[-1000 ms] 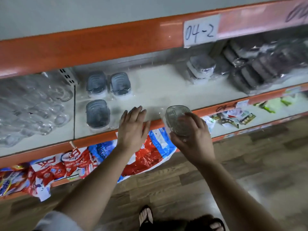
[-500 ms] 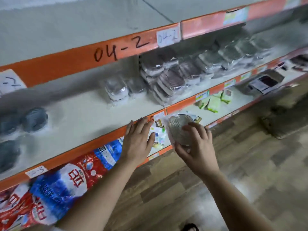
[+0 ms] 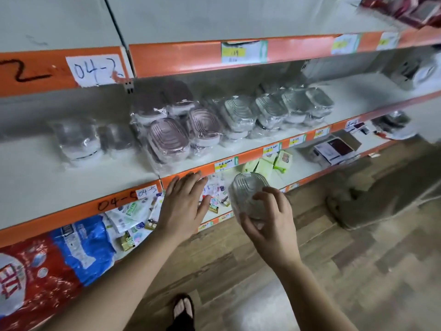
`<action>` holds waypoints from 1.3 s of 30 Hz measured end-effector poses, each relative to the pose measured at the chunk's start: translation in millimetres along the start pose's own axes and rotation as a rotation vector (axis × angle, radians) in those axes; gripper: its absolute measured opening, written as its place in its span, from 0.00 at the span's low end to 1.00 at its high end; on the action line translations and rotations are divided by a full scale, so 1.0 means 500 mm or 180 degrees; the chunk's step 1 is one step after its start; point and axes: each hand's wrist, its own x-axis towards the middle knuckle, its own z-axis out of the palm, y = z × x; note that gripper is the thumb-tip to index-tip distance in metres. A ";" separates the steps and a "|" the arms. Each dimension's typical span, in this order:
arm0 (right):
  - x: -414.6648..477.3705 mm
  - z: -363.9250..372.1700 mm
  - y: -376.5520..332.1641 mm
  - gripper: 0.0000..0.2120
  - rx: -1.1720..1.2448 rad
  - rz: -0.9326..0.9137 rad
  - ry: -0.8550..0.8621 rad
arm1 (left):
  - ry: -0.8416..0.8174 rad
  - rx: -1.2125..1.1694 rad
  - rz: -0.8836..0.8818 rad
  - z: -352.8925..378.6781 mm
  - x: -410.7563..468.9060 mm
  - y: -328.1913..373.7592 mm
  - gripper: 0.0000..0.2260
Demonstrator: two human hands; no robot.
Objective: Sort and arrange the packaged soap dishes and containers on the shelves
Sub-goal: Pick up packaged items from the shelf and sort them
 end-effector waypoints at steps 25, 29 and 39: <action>0.561 0.091 0.122 0.22 -0.0485 -0.0882 -0.0191 | 0.0324 0.0398 -0.0484 0.059 0.343 0.005 0.25; 0.591 0.104 0.153 0.23 -0.1126 -0.0833 -0.0609 | 0.0436 0.0420 -0.0685 0.070 0.347 0.025 0.24; 0.516 0.052 0.164 0.20 -0.0385 -0.1001 -0.0637 | 0.0565 0.0492 -0.0961 0.046 0.309 0.081 0.23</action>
